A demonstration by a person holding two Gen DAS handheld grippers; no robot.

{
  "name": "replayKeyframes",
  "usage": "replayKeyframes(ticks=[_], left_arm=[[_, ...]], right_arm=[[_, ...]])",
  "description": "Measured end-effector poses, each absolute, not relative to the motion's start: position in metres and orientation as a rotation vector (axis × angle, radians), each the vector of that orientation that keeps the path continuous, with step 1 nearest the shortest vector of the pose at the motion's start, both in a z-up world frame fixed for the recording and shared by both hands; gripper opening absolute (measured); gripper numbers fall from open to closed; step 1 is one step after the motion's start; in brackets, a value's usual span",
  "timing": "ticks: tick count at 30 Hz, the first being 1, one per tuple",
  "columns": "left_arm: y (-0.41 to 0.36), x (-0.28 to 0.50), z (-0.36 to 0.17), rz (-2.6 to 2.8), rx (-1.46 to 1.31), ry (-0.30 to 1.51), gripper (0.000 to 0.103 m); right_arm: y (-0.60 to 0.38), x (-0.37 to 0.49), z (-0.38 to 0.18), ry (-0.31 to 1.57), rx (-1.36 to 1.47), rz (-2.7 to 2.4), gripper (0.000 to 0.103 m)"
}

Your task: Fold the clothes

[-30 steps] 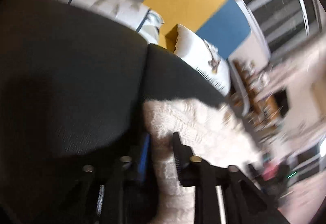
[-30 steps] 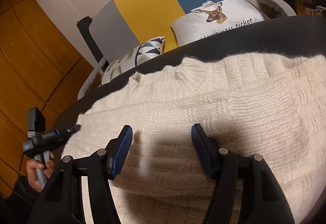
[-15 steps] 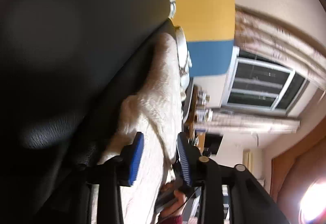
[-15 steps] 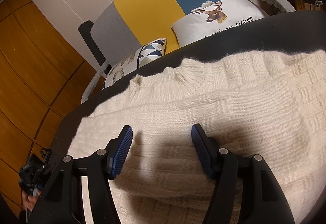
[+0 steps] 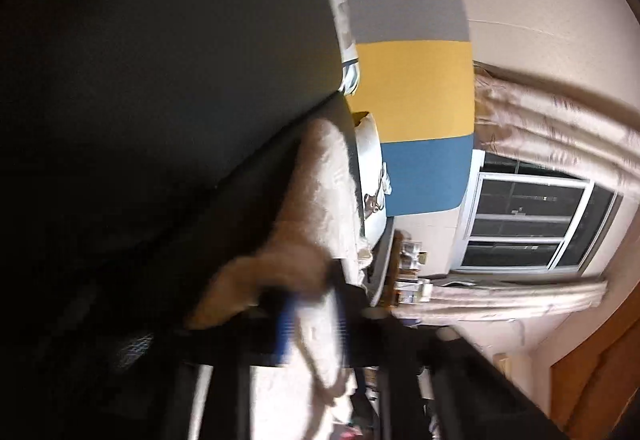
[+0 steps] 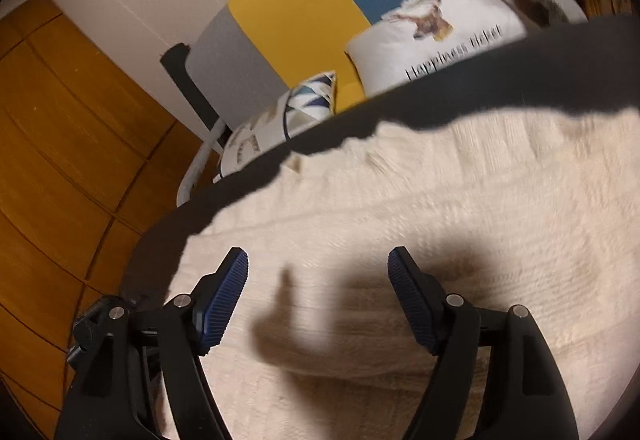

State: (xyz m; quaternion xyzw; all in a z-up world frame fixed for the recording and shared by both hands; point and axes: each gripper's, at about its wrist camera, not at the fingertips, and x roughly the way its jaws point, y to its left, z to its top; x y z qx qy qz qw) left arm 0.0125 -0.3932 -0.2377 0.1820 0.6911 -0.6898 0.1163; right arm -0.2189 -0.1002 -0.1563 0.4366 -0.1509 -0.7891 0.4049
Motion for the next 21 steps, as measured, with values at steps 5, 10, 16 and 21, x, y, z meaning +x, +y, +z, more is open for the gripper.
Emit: replayKeyframes(ticks=[5, 10, 16, 21], left_arm=[[-0.400, 0.022, -0.248, -1.998, 0.486, 2.020, 0.006], [-0.406, 0.031, -0.252, -2.037, 0.377, 2.123, 0.005], [-0.407, 0.028, -0.247, -2.008, 0.355, 2.179, 0.005], [-0.407, 0.027, -0.249, -1.938, 0.404, 2.167, 0.006]], right_arm=[[-0.102, -0.212, -0.162, -0.327, 1.109, -2.061, 0.076], [-0.102, -0.203, -0.160, -0.322, 1.061, -2.081, 0.076], [-0.095, -0.206, -0.150, -0.375, 1.035, -2.065, 0.086], [-0.096, -0.212, -0.173, -0.379, 1.128, -2.052, 0.085]])
